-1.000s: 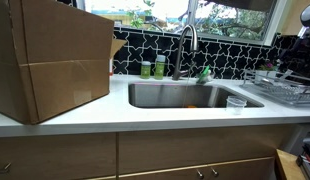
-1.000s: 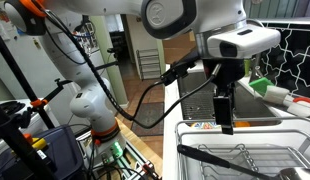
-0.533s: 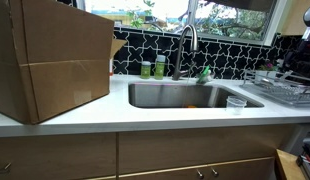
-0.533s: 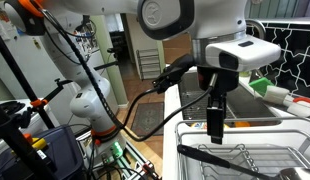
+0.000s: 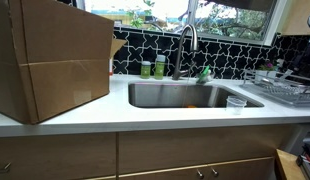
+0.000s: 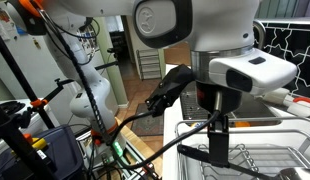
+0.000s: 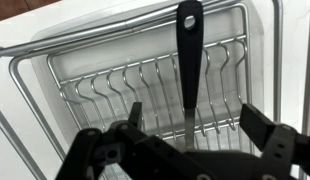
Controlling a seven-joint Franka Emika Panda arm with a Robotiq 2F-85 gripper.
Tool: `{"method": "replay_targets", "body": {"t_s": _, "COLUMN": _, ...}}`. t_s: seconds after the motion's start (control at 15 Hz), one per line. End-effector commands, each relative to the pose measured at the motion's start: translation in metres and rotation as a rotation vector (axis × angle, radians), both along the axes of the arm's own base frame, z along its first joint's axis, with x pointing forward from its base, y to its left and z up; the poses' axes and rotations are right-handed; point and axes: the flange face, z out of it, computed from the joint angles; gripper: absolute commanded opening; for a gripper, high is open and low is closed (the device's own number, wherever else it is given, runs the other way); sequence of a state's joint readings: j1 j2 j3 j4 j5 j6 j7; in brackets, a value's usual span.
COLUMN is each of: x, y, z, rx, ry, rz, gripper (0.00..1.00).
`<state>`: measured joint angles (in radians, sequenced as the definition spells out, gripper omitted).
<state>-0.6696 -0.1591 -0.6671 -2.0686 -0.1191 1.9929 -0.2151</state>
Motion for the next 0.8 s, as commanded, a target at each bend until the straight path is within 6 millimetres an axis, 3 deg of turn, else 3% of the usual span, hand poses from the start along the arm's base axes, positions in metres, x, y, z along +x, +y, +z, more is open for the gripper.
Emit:
{"method": "replay_targets", "body": {"t_s": 0.0, "x": 0.006, "y": -0.012, "z": -0.016, "rx": -0.013, "ry": 0.000, "rz": 0.011, "gripper": 1.00}}
{"method": "replay_targets", "body": {"t_s": 0.73, "x": 0.033, "y": -0.021, "z": -0.071, "rx": -0.010, "ry": 0.072, "rz": 0.013, "gripper": 1.00}}
